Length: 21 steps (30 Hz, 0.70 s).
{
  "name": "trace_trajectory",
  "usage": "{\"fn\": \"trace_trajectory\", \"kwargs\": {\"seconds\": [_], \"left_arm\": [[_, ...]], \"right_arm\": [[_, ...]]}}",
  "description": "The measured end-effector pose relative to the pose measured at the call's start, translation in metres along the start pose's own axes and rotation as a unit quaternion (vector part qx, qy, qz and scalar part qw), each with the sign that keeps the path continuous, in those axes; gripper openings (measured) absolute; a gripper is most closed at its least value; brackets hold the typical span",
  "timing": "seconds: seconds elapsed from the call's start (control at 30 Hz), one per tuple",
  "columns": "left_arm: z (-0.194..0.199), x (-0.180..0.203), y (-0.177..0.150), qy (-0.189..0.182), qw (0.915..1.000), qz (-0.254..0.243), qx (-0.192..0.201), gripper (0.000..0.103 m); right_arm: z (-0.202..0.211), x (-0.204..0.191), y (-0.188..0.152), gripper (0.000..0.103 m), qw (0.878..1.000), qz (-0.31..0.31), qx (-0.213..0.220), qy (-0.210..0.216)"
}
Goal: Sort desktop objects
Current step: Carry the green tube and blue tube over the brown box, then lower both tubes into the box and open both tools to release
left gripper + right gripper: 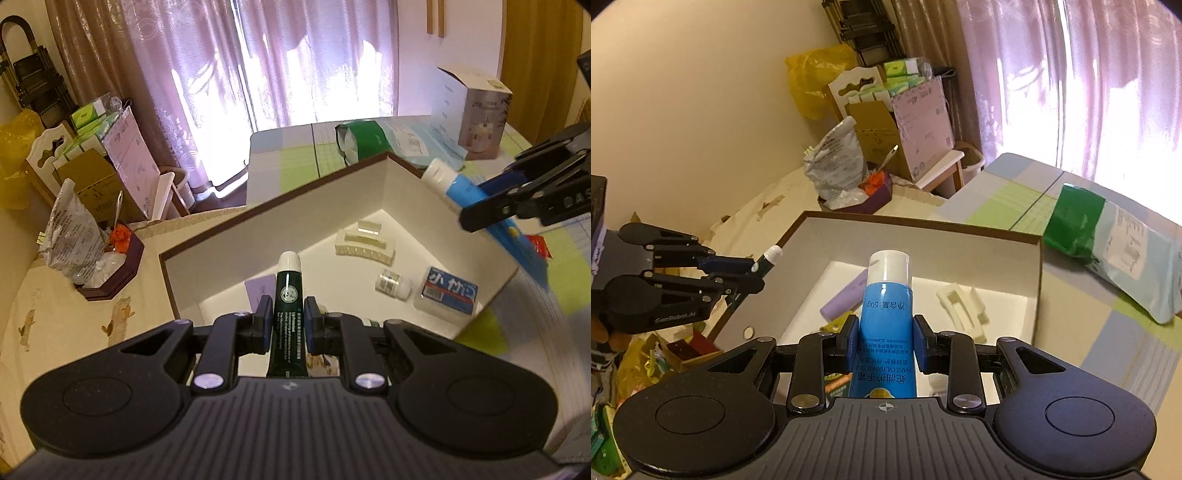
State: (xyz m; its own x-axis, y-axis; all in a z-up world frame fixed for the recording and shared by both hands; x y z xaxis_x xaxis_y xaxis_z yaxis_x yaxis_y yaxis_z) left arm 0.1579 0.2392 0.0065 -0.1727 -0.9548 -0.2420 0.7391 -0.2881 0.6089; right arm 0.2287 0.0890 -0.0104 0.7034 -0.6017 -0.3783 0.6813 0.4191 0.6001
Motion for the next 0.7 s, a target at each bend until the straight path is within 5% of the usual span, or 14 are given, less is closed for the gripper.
{"fn": "trace_trajectory", "kwargs": {"seconds": [0.7], "left_arm": [[-0.092, -0.041, 0.003, -0.036, 0.997, 0.044, -0.053, 0.013]], "right_arm": [[-0.145, 0.032, 0.0, 0.033, 0.991, -0.003, -0.122, -0.06]]}}
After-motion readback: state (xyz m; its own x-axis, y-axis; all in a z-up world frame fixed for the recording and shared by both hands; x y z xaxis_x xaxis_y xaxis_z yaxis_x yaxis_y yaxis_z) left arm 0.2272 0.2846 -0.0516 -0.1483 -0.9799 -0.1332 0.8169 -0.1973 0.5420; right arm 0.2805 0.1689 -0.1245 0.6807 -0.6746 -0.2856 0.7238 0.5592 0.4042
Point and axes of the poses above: each gripper's, at about its wrist camera, not at the fingertips, and z roughly against the way its jaws point, x to its right, y to its top, the point moved 5 cm from there along -z, roughly the way its jaws point, and after that the axes turned 9 degrees about -z, right-handed, at the moved point
